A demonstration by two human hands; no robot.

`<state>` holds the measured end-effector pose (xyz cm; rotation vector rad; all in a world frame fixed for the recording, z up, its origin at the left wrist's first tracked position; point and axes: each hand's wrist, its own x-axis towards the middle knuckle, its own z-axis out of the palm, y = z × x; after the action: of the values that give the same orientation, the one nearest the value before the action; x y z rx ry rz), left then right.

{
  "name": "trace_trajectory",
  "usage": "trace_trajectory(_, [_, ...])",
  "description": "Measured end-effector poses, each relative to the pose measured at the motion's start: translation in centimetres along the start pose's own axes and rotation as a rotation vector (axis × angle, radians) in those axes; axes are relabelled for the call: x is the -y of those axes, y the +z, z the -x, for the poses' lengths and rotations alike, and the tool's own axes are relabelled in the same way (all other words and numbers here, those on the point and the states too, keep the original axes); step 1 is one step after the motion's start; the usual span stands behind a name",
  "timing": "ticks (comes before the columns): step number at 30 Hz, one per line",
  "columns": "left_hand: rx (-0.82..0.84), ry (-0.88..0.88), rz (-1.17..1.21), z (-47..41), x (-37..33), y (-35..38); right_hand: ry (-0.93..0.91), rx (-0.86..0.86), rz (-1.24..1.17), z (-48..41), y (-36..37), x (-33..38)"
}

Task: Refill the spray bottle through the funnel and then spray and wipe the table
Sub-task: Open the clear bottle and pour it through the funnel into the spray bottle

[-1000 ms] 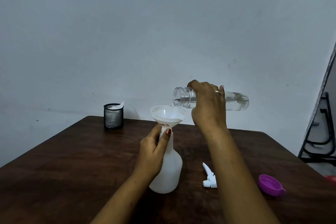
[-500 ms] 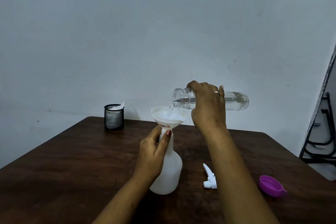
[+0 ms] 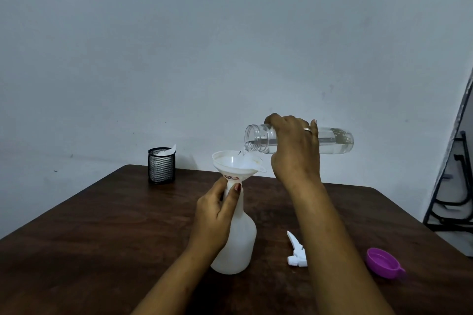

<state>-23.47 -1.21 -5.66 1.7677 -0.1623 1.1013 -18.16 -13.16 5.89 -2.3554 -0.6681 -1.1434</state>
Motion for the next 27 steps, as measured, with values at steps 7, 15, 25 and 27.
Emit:
trace_trajectory(7, [-0.001, 0.014, -0.003, 0.0, 0.5, -0.2, 0.0, -0.012, 0.006, 0.0, -0.1, 0.0])
trace_trajectory(15, [0.0, -0.009, -0.016, -0.2, 0.6, -0.3, -0.002, -0.019, 0.01, 0.0, 0.1, 0.0])
trace_trajectory(25, [-0.014, -0.01, -0.006, -0.2, 1.2, -0.3, -0.005, -0.027, 0.014, -0.1, 0.0, -0.1])
trace_trajectory(27, [-0.022, -0.016, -0.002, -0.3, 1.0, -0.3, -0.005, -0.029, 0.013, -0.1, 0.0, -0.1])
